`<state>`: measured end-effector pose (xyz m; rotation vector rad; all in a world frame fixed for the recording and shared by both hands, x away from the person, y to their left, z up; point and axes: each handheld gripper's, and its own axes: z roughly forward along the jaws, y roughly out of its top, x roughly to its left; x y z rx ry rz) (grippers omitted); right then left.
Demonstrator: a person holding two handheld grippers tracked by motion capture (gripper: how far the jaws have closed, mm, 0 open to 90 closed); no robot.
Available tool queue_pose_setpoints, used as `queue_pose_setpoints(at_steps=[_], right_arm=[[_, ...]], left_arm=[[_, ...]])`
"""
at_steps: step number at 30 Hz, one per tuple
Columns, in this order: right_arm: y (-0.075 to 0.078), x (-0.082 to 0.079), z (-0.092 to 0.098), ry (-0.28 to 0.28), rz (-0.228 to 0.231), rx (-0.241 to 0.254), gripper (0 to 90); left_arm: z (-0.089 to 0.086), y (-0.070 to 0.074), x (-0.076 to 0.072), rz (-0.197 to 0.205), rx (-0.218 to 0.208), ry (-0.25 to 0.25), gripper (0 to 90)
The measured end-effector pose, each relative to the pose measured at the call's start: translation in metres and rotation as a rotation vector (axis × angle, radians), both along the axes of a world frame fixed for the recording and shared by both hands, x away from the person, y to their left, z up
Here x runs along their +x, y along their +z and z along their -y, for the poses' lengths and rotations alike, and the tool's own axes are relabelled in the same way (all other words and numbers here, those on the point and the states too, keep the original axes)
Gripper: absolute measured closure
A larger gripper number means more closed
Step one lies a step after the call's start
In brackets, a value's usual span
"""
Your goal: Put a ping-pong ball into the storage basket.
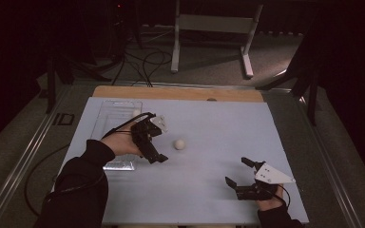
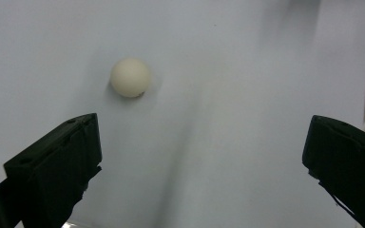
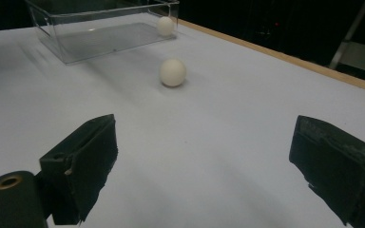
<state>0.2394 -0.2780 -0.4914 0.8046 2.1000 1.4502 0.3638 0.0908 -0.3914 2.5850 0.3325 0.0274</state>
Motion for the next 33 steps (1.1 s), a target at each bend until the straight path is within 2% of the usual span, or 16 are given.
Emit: queue_pose_setpoints(at_steps=[15, 17, 18, 20, 28, 31, 33], right_arm=[[-0.001, 0.001, -0.001, 0.003, -0.008, 0.0, 8.8], [-0.001, 0.001, -0.001, 0.003, -0.007, 0.0, 8.8], [-0.001, 0.001, -0.001, 0.004, -0.007, 0.0, 8.8], [-0.001, 0.001, -0.001, 0.004, -0.005, -0.001, 8.8], [-0.002, 0.001, 0.0, 0.005, -0.006, 0.005, 8.8], [-0.002, 0.001, 0.0, 0.005, -0.007, 0.002, 8.8], [-0.001, 0.0, 0.0, 0.004, -0.005, 0.004, 8.8]], left_arm=[[0.01, -0.002, 0.009, -0.007, 0.02, -0.006, 0.2], [0.012, -0.003, 0.01, 0.002, 0.03, -0.001, 0.2], [0.013, -0.003, 0.01, -0.009, 0.027, -0.005, 0.2], [0.015, -0.003, 0.012, 0.0, 0.033, 0.0, 0.3], [0.022, -0.009, 0.019, -0.006, 0.05, 0.017, 0.3], [0.024, -0.012, 0.021, -0.021, 0.05, 0.018, 0.3], [0.027, -0.015, 0.023, -0.017, 0.069, 0.021, 0.3]])
